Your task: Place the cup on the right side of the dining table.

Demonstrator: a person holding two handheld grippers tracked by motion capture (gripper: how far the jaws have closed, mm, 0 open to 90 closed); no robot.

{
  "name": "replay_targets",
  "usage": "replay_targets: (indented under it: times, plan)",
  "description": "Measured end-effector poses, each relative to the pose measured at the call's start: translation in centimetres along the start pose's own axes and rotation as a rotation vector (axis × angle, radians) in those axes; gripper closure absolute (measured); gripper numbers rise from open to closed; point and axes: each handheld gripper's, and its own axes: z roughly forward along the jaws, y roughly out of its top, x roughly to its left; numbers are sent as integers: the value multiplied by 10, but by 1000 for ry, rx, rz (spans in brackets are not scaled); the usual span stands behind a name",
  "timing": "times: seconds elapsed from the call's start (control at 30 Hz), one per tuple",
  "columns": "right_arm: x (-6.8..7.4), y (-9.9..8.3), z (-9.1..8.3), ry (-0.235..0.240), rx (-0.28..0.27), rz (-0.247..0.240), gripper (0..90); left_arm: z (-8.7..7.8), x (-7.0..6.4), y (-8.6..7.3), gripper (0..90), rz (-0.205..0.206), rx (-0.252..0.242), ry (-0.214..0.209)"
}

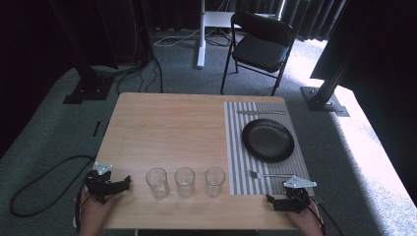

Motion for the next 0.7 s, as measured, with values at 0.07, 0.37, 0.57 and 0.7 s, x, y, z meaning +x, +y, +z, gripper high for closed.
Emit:
replay_targets:
  times: [0.07,0.37,0.57,0.7]
  plan:
    - [2,0,1,-13,8,-20,106,0,0,0,11,0,0,0]
    - [2,0,0,-7,9,-25,108,0,1,0,11,7,1,-5]
    - [2,3,0,-11,34,-17,107,0,1,0,11,13,1,-11]
    - [3,4,0,-13,42,-16,107,0,1,0,11,15,1,-13]
